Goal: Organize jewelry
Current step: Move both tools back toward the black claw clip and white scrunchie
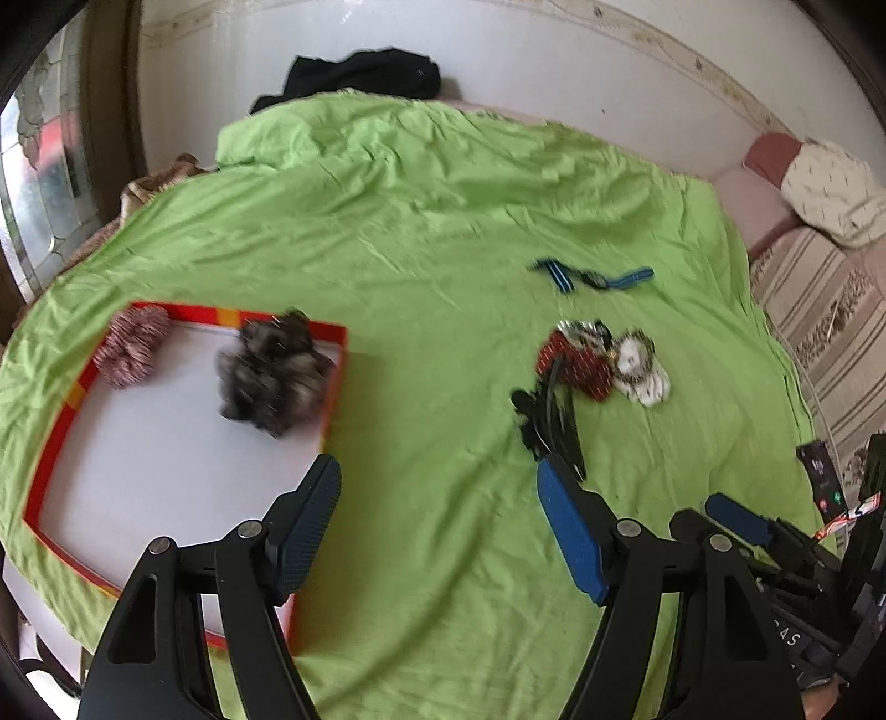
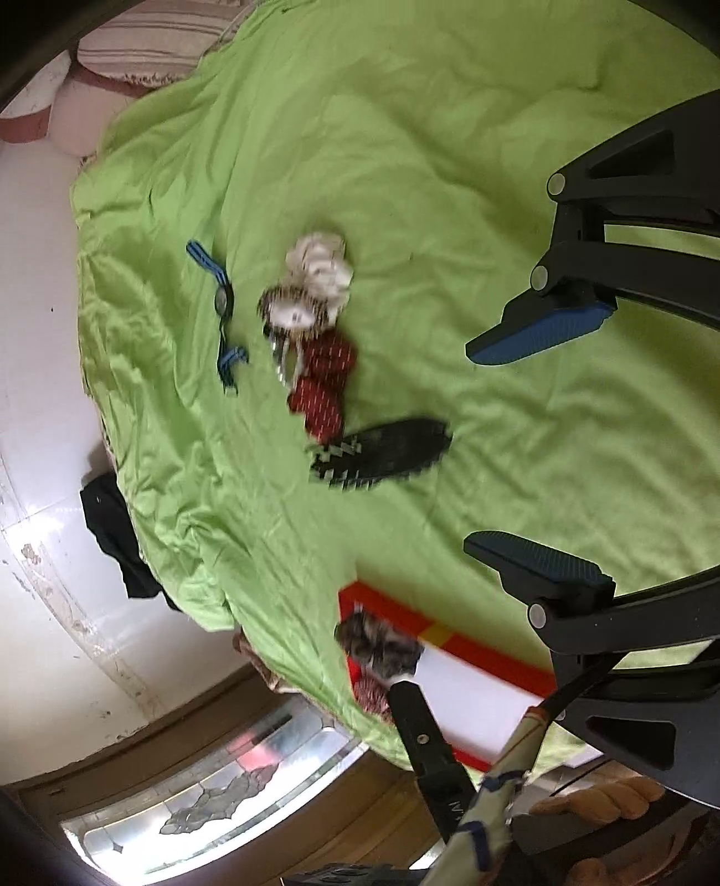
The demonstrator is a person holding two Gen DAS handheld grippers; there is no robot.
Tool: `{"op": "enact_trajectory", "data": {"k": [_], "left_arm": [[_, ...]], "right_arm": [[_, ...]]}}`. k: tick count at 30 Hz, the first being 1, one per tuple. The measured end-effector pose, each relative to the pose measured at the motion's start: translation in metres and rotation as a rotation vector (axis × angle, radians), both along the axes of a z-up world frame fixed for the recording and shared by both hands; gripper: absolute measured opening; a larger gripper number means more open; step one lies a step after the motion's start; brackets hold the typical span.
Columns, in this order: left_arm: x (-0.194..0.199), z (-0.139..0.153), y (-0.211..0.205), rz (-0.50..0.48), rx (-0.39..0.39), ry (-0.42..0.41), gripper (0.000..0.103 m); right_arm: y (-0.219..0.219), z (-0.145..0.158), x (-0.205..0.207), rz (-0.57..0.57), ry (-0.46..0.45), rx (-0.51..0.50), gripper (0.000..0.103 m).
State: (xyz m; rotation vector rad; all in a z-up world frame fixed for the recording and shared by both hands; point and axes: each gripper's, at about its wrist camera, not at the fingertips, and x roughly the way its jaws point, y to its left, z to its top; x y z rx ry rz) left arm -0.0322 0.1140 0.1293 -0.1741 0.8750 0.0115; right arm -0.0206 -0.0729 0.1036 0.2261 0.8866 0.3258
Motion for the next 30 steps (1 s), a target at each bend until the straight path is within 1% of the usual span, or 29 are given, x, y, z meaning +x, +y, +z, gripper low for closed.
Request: {"op": "enact_trajectory", "data": {"k": [6, 11, 16, 20, 23, 26, 30], "left_arm": [[0.009, -0.022, -0.016, -0.020, 0.003, 0.040, 0.072], [0.018, -0.044, -0.027, -0.037, 0.013, 0.074, 0.072], [0.031, -0.067, -0.033, -0.038, 0.012, 0.095, 0.072], [0.041, -0.083, -0.038, -0.043, 0.014, 0.101, 0.072], [0.052, -0.092, -0.044, -0.050, 0.001, 0.118, 0.072], [0.063, -0.094, -0.053, -0.071, -0.020, 0.115, 0.072], [0.085, -0.094, -0.069, -0.106, -0.040, 0.103, 0.072]], "right_arm": [[-0.013, -0.014, 0.001, -0.014, -0.014, -0.069, 0.067], [-0.025, -0.026, 0.006, -0.054, -0.017, -0.124, 0.067], [-0.043, -0.034, 0.011, -0.095, -0.027, -0.191, 0.067], [-0.059, -0.043, 0.019, -0.120, -0.013, -0.232, 0.068], [-0.072, -0.050, 0.025, -0.148, 0.007, -0.235, 0.068], [-0.081, -0.055, 0.031, -0.169, 0.014, -0.230, 0.068], [-0.086, -0.055, 0.049, -0.162, 0.016, -0.184, 0.068]]}}
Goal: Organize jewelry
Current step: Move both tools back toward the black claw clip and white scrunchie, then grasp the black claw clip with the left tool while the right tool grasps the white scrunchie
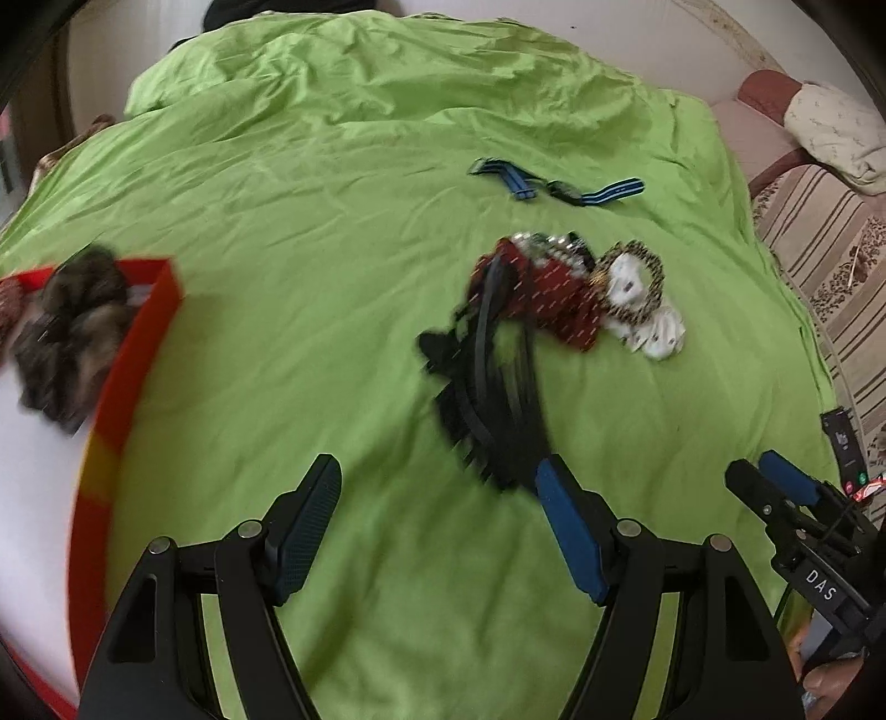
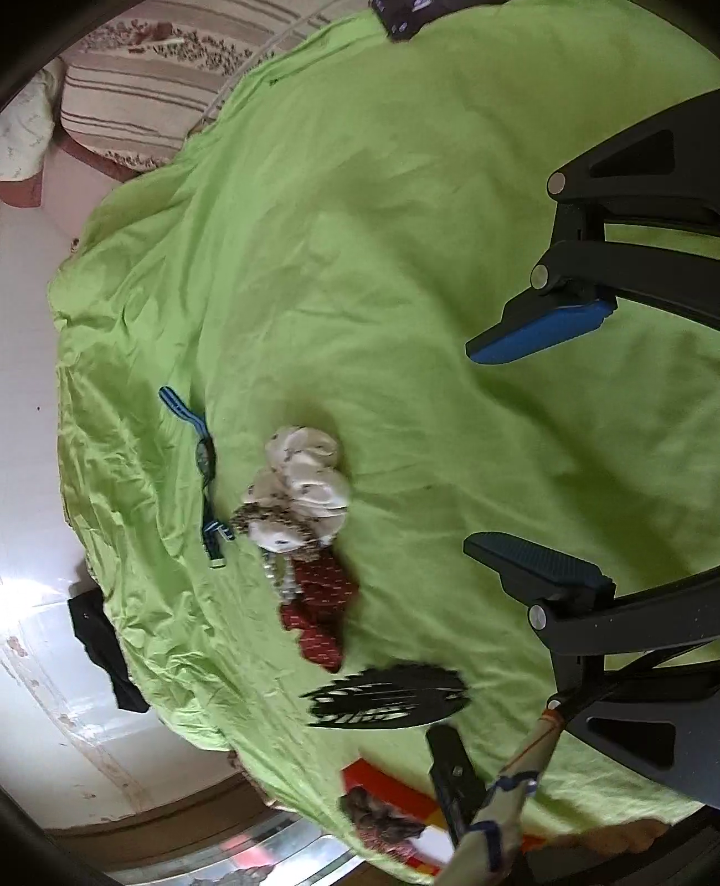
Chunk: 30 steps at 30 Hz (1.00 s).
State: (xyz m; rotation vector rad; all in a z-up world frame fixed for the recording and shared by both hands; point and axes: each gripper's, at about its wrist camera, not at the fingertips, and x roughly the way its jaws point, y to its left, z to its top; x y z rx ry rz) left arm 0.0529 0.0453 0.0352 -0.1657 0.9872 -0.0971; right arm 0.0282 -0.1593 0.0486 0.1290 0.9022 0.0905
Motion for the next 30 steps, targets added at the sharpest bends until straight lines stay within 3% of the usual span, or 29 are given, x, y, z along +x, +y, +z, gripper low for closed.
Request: {"op": "enact_trajectory", "data": {"k": [7, 13, 19, 20, 22, 24, 25, 30], "left_arm": [[0.038, -0.008, -0.012, -0.027, -0.023, 0.013, 0.072], [0.052, -0.016, -0.015, -0.048, -0.052, 0.032, 0.072], [0.054, -0.020, -0.018, -0.064, -0.047, 0.032, 0.072], [0.054, -0.020, -0.018, -0.062, -0.044, 0.032, 0.072], [0.054, -0.021, -0.020, -0.058, -0.024, 0.032, 0.068], [0.052, -0.020, -0.025, -0.043, 0.054, 0.028, 0.048], [0.051, -0.019, -0.026, -0.050, 0.055, 0.025, 0.042], [0.038, 0.000, -0.024, -0.080, 0.027, 0.016, 0.040]], "right_arm": [[-0.007, 0.007, 0.057, 0.006, -0.018, 0.076, 0.068], [-0.006, -0.014, 0.102, 0.004, 0.034, 0.109, 0.067], [-0.008, -0.030, 0.116, -0.007, 0.057, 0.167, 0.064], [-0.008, -0.030, 0.116, -0.008, 0.053, 0.175, 0.062], [-0.008, -0.030, 0.118, -0.006, 0.056, 0.185, 0.037], [-0.006, -0.032, 0.120, 0.008, 0.072, 0.201, 0.015], [-0.004, -0.032, 0.120, 0.015, 0.076, 0.209, 0.013], [-0.006, -0.018, 0.100, 0.007, 0.065, 0.254, 0.009]]}}
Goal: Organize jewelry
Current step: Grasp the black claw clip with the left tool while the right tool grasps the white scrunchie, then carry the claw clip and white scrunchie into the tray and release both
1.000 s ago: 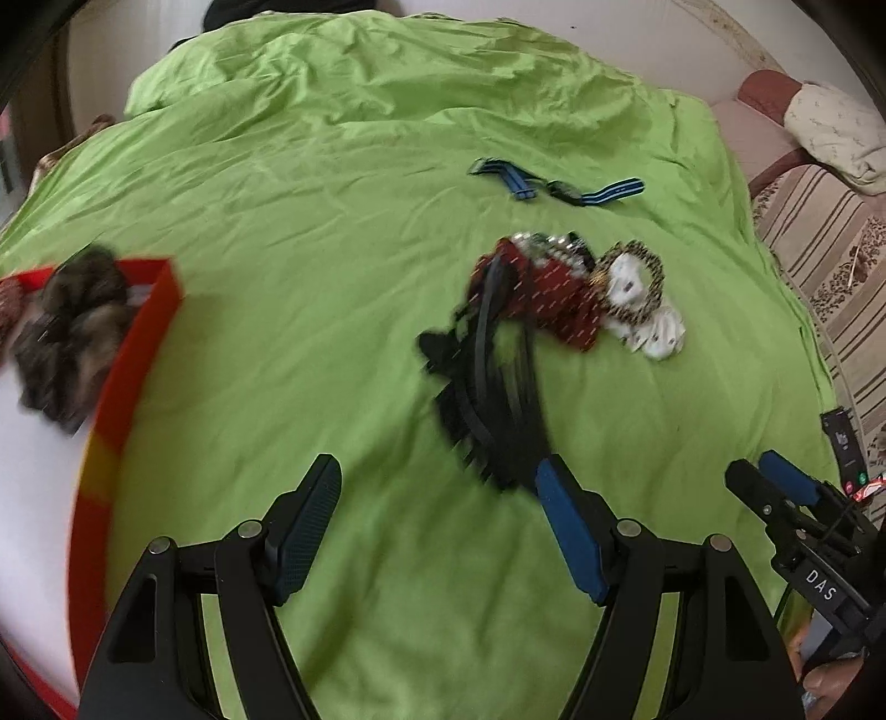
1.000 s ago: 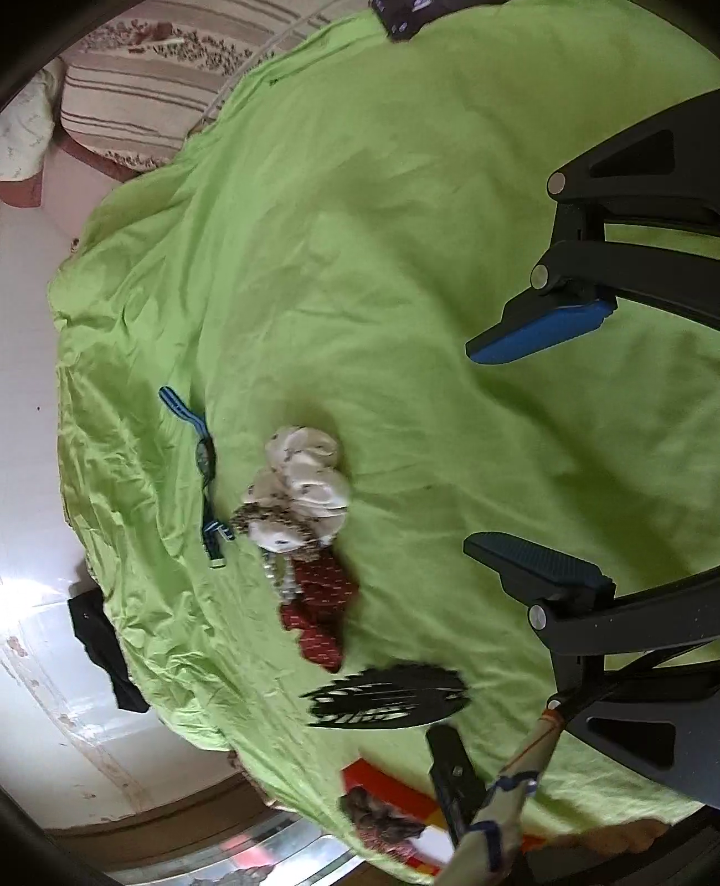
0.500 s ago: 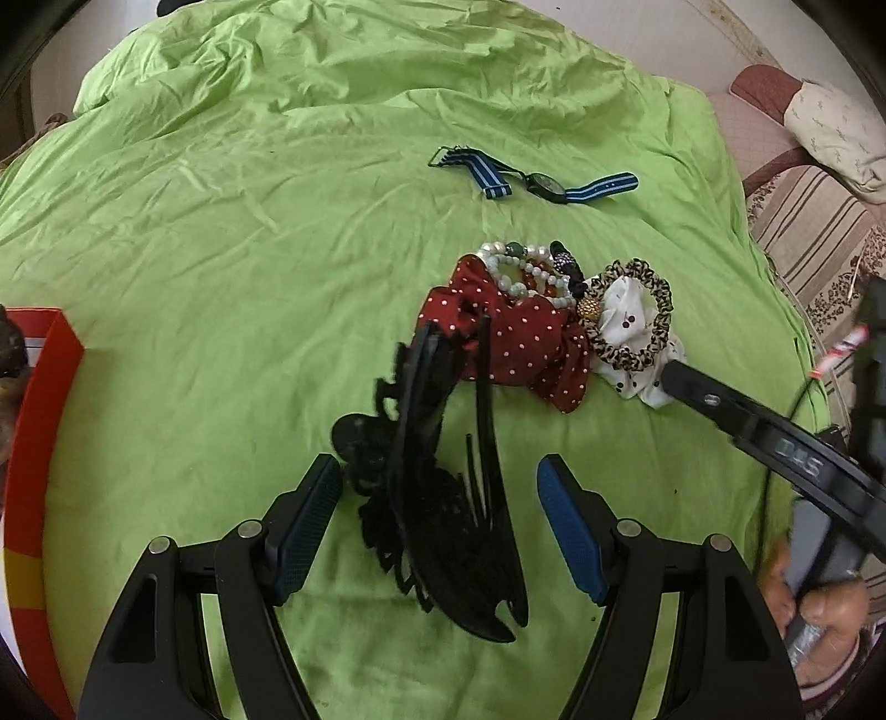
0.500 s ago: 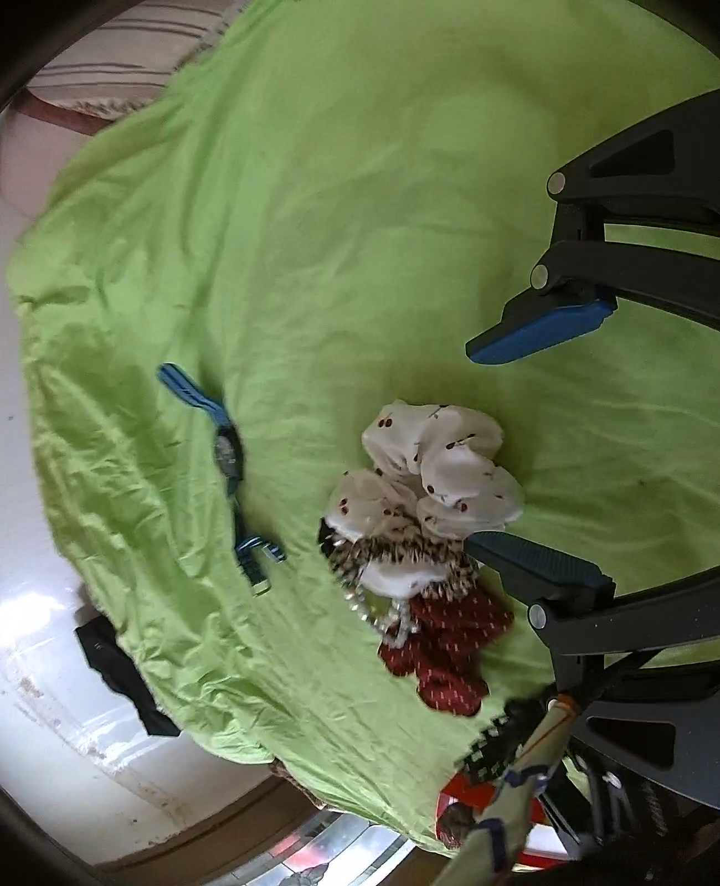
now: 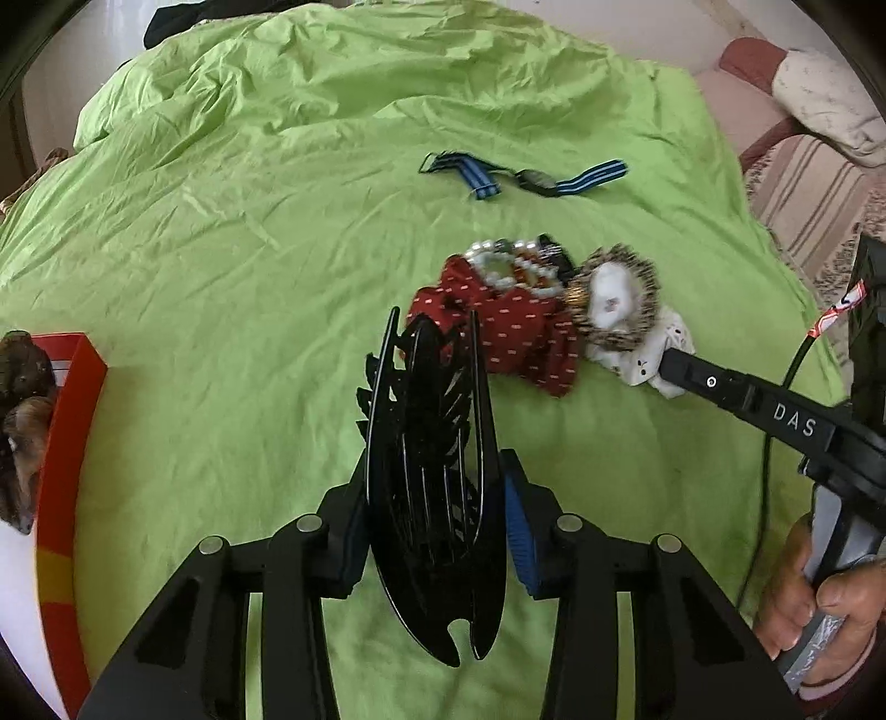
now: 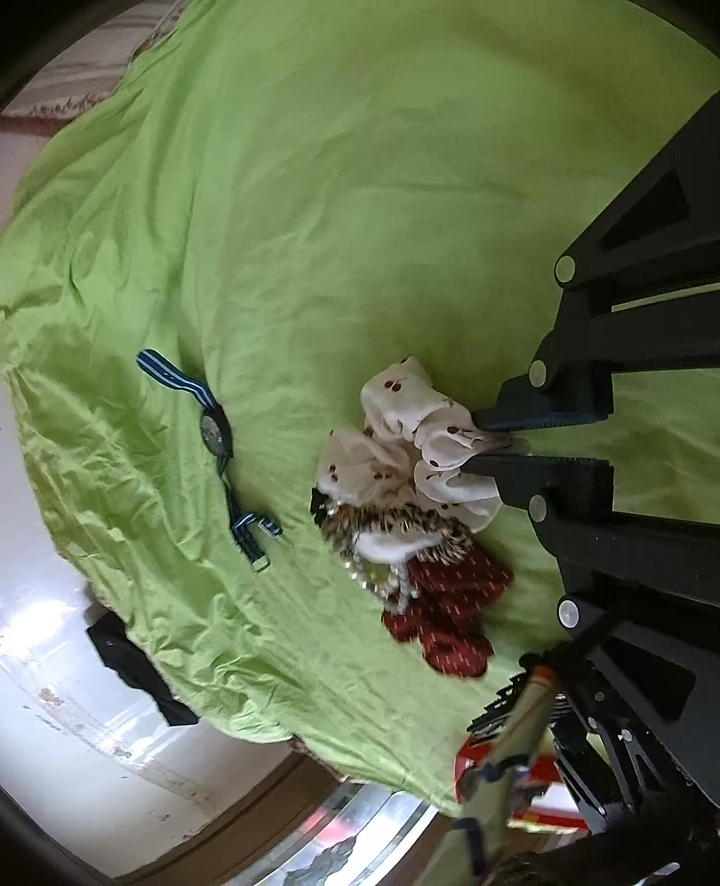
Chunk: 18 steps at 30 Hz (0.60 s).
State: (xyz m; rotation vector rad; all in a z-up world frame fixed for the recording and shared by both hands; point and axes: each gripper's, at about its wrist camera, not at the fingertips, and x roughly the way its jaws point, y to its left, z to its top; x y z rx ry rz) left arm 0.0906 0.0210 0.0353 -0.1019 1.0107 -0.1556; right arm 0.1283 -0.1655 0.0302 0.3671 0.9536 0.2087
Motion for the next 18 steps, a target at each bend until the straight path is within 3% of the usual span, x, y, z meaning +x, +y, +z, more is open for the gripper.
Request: {"op": "enact_trajectory", "data": {"k": [10, 18], "left_arm": [[-0.063, 0.056, 0.007, -0.045, -0.038, -0.063, 0.040], [-0.114, 0.091, 0.041, 0.024, 0.067, -0.133, 0.040]], "right_arm": [[-0.006, 0.070, -0.080, -0.004, -0.101, 0.002, 0.008], [0.033, 0.114, -0.118, 0.074, -0.165, -0.009, 0.008]]}}
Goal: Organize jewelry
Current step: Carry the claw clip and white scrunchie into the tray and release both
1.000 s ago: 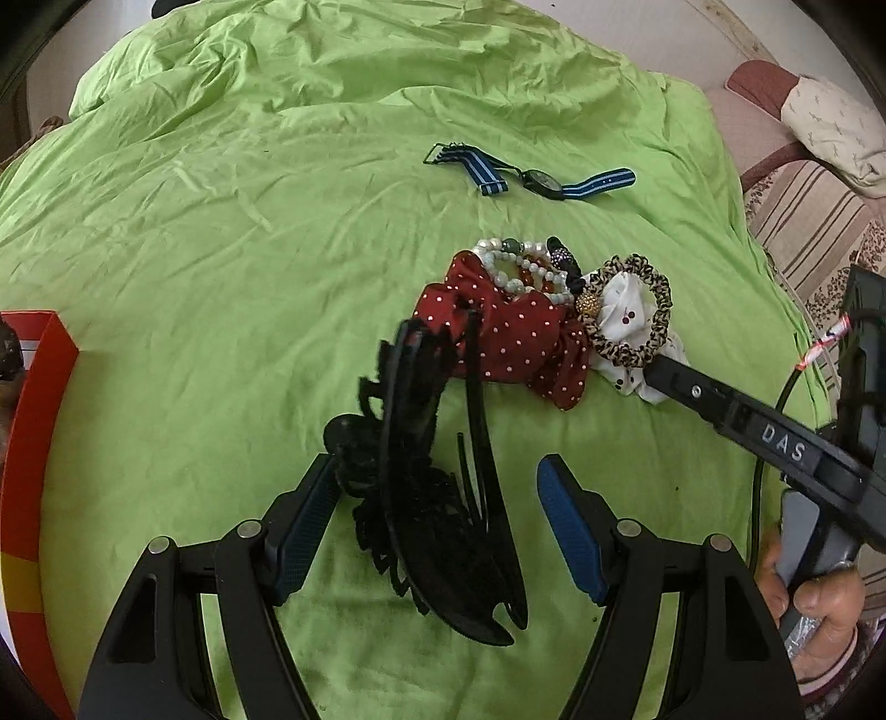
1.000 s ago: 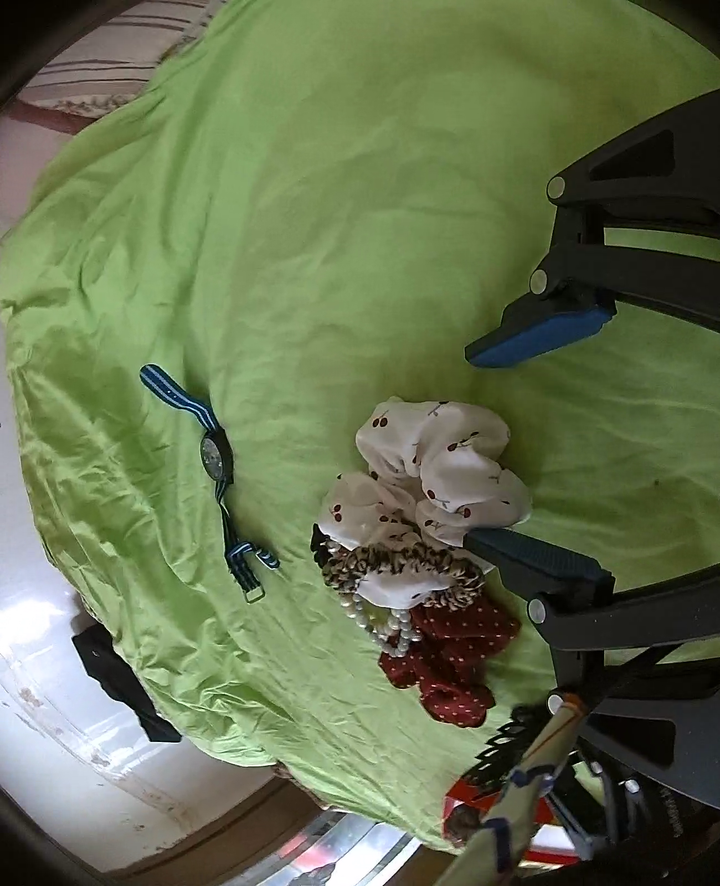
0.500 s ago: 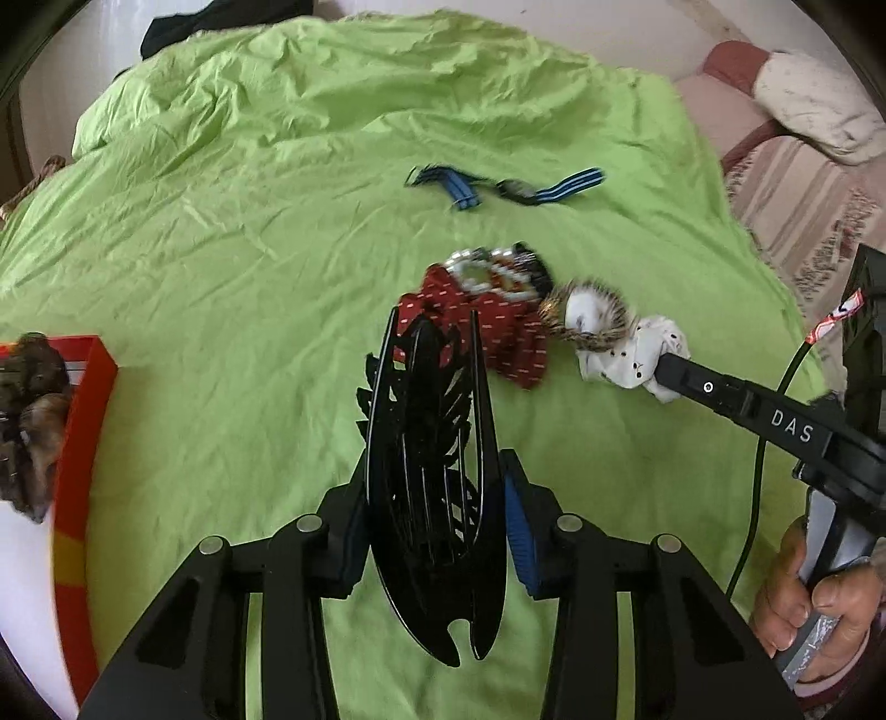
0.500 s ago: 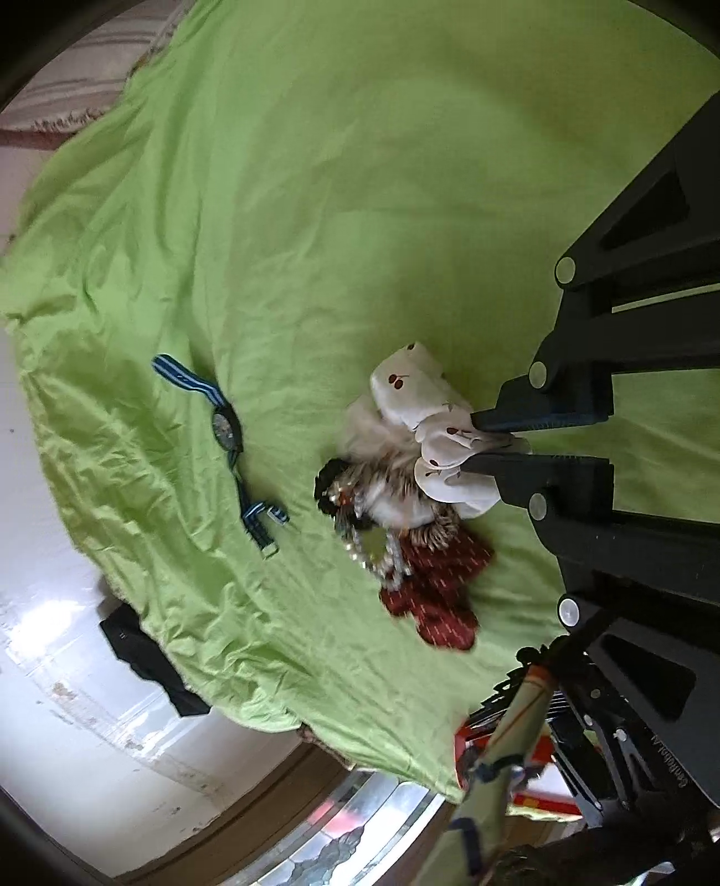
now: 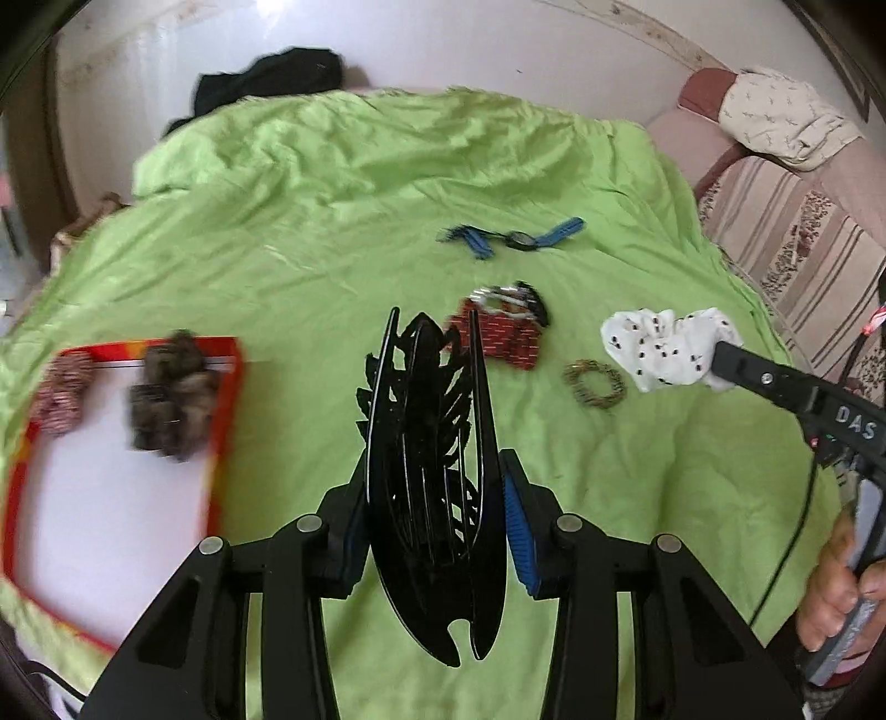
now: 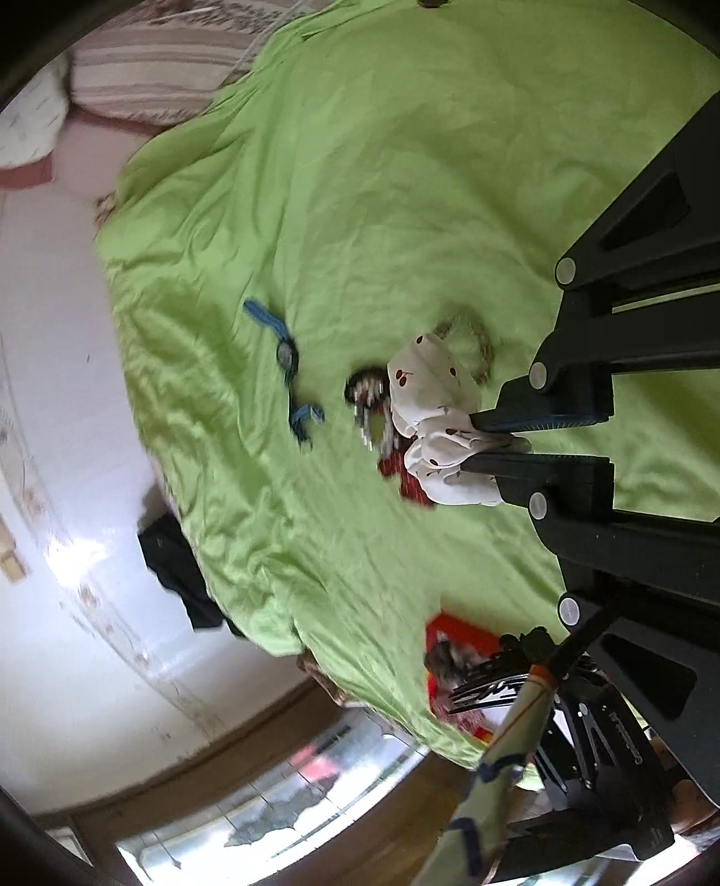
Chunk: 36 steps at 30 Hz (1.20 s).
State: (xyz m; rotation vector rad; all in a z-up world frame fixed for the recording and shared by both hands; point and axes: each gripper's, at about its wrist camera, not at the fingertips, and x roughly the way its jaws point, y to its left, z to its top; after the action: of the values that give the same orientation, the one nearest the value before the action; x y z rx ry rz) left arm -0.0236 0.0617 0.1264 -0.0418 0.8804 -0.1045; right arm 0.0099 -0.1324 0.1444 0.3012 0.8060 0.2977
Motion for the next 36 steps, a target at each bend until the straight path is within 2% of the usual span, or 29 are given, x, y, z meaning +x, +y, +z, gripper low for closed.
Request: {"op": "enact_trajectory", "data": {"k": [6, 11, 16, 22, 29, 32, 36], "left_arm": [[-0.029, 0.012, 0.057, 0.098, 0.054, -0.022, 0.040], [-0.046, 0.008, 0.139, 0.232, 0.088, -0.011, 0.040], [-0.059, -0.002, 0.222, 0.384, 0.092, 0.019, 0.040], [-0.062, -0.021, 0.287, 0.489, 0.101, 0.064, 0.040], [-0.056, -0.051, 0.327, 0.561, 0.103, 0.140, 0.041], [-0.056, -0.057, 0.332, 0.566, 0.072, 0.150, 0.041], [-0.057, -0.058, 0.330, 0.567, 0.089, 0.147, 0.043]], "right_arm": [[0.058, 0.016, -0.013, 0.109, -0.020, -0.024, 0.008], [0.126, 0.023, -0.019, 0.240, -0.029, -0.039, 0.008], [0.189, 0.017, -0.022, 0.371, -0.006, -0.006, 0.008], [0.256, -0.002, -0.015, 0.483, 0.055, 0.034, 0.008], [0.312, -0.042, -0.022, 0.579, 0.142, -0.001, 0.008], [0.324, -0.057, -0.026, 0.601, 0.166, -0.034, 0.008], [0.332, -0.073, -0.028, 0.618, 0.190, -0.063, 0.008]]}}
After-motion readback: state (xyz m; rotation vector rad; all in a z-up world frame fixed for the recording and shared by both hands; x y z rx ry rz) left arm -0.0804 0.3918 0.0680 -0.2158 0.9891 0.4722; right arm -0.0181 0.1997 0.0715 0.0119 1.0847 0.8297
